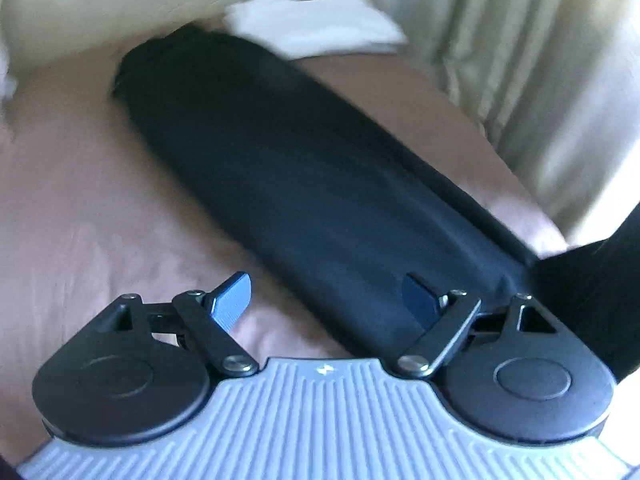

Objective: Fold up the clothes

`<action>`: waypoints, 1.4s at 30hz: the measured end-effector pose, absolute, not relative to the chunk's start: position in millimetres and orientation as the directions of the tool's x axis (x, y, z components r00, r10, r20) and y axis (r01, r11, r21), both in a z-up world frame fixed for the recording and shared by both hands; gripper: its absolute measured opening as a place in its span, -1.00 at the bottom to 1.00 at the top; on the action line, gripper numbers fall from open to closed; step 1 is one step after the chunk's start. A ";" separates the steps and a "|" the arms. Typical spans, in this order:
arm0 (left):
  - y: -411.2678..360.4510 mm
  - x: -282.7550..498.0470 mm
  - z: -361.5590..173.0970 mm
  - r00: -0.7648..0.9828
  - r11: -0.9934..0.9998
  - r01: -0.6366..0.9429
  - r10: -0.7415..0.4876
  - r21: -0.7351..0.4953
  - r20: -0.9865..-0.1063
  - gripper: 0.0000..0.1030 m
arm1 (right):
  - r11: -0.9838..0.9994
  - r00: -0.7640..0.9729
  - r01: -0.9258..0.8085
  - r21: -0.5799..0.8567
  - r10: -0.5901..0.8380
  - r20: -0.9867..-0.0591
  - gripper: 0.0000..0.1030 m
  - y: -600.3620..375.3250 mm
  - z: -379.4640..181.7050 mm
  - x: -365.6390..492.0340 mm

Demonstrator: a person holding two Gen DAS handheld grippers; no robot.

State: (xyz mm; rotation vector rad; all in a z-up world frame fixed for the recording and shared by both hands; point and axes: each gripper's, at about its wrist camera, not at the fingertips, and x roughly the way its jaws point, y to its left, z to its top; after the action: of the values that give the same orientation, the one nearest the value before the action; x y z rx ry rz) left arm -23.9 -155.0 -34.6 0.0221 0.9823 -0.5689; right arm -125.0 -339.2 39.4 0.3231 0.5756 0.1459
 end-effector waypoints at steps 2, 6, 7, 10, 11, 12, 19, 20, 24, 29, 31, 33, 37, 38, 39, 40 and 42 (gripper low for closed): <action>-137.5 -10.8 -44.2 0.420 0.878 0.397 -0.434 -0.269 -0.797 0.61 | 0.937 0.784 -0.095 0.336 0.278 -0.555 -0.77 -315.4 37.4 -81.2; -106.0 8.2 -64.6 0.416 0.911 0.293 -0.396 -0.291 -0.819 0.61 | 0.943 0.606 -0.182 0.279 0.330 -0.724 -0.68 -252.3 -4.9 9.3; -99.1 12.8 -69.7 0.403 0.911 0.275 -0.398 -0.306 -0.824 0.61 | 0.943 0.566 -0.198 0.268 0.333 -0.754 -0.68 -240.4 -20.1 25.6; -83.7 19.9 -83.5 0.390 0.915 0.242 -0.396 -0.322 -0.832 0.61 | 0.972 0.586 -0.125 0.198 0.234 -0.776 -0.40 -225.9 -56.9 54.1; -77.6 20.5 -86.6 0.407 0.917 0.220 -0.396 -0.332 -0.823 0.61 | 0.961 0.606 -0.108 0.254 0.267 -0.750 -0.34 -230.8 -61.3 53.2; -71.6 20.7 -89.5 0.433 0.918 0.185 -0.397 -0.351 -0.810 0.61 | 0.943 0.620 -0.098 0.317 0.307 -0.722 -0.34 -236.2 -65.6 51.6; -68.7 27.5 -110.4 0.440 0.851 0.104 -0.504 -0.515 -0.743 0.61 | 0.944 0.652 -0.115 0.309 0.306 -0.694 -0.11 -265.7 -62.5 11.9; -71.0 27.4 -111.9 0.436 0.850 0.120 -0.509 -0.512 -0.742 0.61 | 0.957 0.654 -0.107 0.269 0.272 -0.706 -0.05 -269.6 -62.2 3.5; -80.9 26.0 -117.9 0.405 0.828 0.198 -0.557 -0.525 -0.725 0.62 | 0.972 0.608 -0.046 0.231 0.210 -0.766 -0.04 -282.2 -87.4 -17.3; -89.4 31.7 -127.9 0.322 0.769 0.250 -0.639 -0.589 -0.698 0.62 | 0.924 0.425 -0.191 0.332 0.383 -0.820 0.00 -246.7 -143.8 -35.6; -92.5 36.0 -129.5 0.304 0.752 0.231 -0.658 -0.617 -0.688 0.62 | 0.910 0.381 -0.316 0.268 0.380 -0.843 0.13 -225.0 -151.1 -30.4; -101.1 39.0 -130.8 0.298 0.752 0.221 -0.658 -0.621 -0.691 0.65 | 0.900 0.357 -0.371 0.231 0.368 -0.859 0.15 -216.8 -149.2 -23.5; -120.4 41.5 -142.5 0.302 0.807 0.235 -0.590 -0.541 -0.749 0.65 | 0.873 0.385 -0.449 0.190 0.381 -0.840 0.08 -230.2 -117.2 -10.3; -122.1 43.6 -147.6 0.300 0.812 0.230 -0.584 -0.537 -0.754 0.69 | 0.884 0.426 -0.431 0.180 0.375 -0.823 0.08 -239.1 -107.4 -2.2; -123.3 45.6 -152.2 0.301 0.810 0.223 -0.586 -0.542 -0.753 0.85 | 0.896 0.462 -0.408 0.172 0.366 -0.808 0.10 -248.3 -98.7 6.7; -123.4 47.5 -155.9 0.305 0.798 0.212 -0.603 -0.565 -0.737 0.95 | 0.914 0.485 -0.365 0.175 0.347 -0.802 0.10 -258.6 -95.0 19.5; -124.4 50.6 -160.3 0.322 0.784 0.190 -0.619 -0.591 -0.717 1.00 | 0.944 0.526 -0.280 0.177 0.305 -0.794 0.10 -277.9 -88.9 45.2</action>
State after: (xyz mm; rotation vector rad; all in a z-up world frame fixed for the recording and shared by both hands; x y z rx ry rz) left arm 50.6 -124.4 -160.3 -0.4415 1.1264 -0.5541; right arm 45.2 -277.9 -88.9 0.0284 0.9547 0.3494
